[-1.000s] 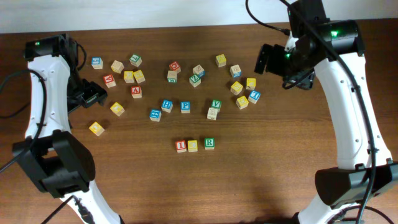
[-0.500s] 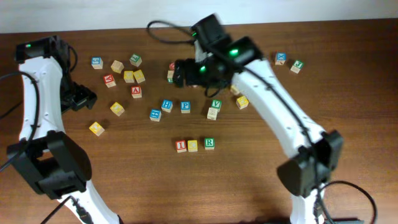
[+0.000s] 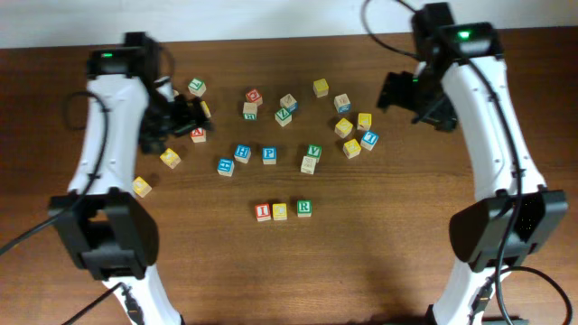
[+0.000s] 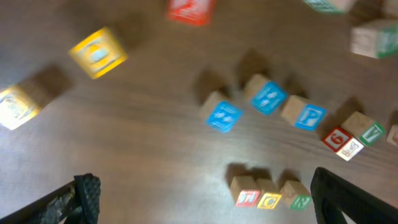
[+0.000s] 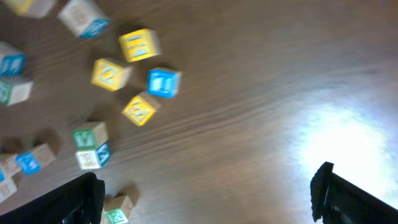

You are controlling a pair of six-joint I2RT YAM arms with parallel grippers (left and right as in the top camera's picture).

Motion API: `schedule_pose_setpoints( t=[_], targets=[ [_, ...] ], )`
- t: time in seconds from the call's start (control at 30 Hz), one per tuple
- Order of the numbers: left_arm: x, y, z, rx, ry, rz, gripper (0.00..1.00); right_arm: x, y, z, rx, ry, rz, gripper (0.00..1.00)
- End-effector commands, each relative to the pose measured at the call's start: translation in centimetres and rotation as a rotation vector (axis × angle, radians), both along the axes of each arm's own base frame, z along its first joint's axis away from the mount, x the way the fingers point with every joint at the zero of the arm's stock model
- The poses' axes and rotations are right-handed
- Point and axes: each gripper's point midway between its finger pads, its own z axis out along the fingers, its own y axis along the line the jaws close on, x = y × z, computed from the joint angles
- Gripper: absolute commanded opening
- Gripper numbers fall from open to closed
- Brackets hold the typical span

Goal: Spell out ICRA
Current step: 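Raise the left gripper and move it toward the red A block, then lower the left gripper and grasp the red A block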

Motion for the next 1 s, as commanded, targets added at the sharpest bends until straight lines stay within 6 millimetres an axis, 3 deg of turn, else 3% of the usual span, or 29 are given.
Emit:
schedule_pose_setpoints(
  t=[0.0, 0.07, 0.2, 0.47, 0.6, 0.73, 0.97],
  targets=[
    [1.1, -3.8, 0.4, 0.043, -0.074, -0.134, 0.99, -0.2, -2.8, 0.8, -0.008, -0.016, -0.072, 0.98],
    [1.1, -5.6, 0.4, 0.053, -0.089, -0.181, 0.99, -0.2, -3.6, 0.8, -0.008, -0.017, -0.093, 0.98],
    [2.0, -6.5, 0.5, 0.105, -0.141, -0.210, 0.99, -0.2, -3.7, 0.8, -0.008, -0.017, -0.095, 0.98],
    [5.5, -6.9, 1.3, 0.109, -0.287, -0.197, 0.99, -0.2, -3.7, 0.8, -0.008, -0.017, -0.096, 0.98],
    [5.8, -6.9, 0.0, 0.111, -0.264, -0.198, 1.00, -0.2, -3.7, 0.8, -0.008, -0.017, -0.095, 0.98],
    [6.0, -5.8, -3.7, 0.174, -0.181, -0.194, 0.99, -0.2, -3.7, 0.8, -0.008, -0.017, -0.096, 0.98],
    [6.0, -2.3, -5.3, 0.183, -0.117, -0.043, 0.94, -0.2, -3.7, 0.8, -0.008, -0.017, -0.095, 0.98]
  ],
)
